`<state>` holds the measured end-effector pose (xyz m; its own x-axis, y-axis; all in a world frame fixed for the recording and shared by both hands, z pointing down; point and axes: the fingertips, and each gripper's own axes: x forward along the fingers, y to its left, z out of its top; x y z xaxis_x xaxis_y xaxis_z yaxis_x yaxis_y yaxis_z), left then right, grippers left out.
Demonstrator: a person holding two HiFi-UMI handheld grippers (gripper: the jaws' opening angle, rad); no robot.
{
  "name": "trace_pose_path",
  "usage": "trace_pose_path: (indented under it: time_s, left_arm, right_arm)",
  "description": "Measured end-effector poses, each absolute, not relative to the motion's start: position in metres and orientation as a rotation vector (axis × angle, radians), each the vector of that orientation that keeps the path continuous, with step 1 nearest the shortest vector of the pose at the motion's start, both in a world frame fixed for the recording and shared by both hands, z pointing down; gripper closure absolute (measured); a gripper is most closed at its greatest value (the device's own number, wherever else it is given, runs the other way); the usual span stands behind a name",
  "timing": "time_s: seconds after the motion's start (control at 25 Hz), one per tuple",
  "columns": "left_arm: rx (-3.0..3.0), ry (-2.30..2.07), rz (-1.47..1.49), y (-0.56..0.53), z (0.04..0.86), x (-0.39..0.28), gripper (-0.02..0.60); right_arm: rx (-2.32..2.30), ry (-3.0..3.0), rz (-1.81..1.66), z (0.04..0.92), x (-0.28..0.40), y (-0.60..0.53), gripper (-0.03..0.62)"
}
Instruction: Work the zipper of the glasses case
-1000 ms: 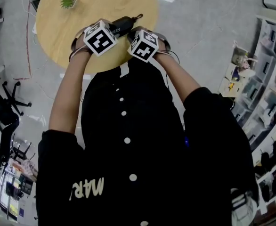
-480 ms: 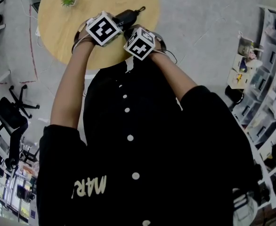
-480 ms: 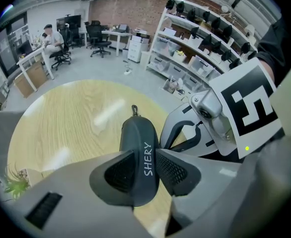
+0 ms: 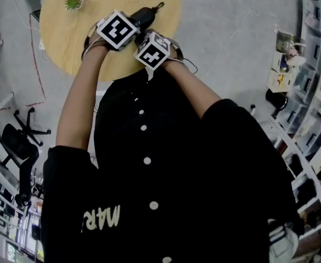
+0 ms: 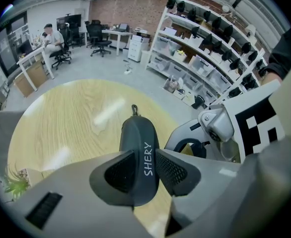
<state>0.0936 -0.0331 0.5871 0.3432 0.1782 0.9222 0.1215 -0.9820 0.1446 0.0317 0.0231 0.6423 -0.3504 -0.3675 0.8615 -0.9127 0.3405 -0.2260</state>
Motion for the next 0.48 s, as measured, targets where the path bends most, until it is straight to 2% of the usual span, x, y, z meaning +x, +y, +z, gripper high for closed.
trace_pose_path:
  time_s: [0.48]
  left_arm:
    - [2.411,0.362,1.731,-0.012,0.593,0.086,0.448]
  right_arm:
    - [1.244,-1.857,1.001,0.641,0.016,0.022,0.586]
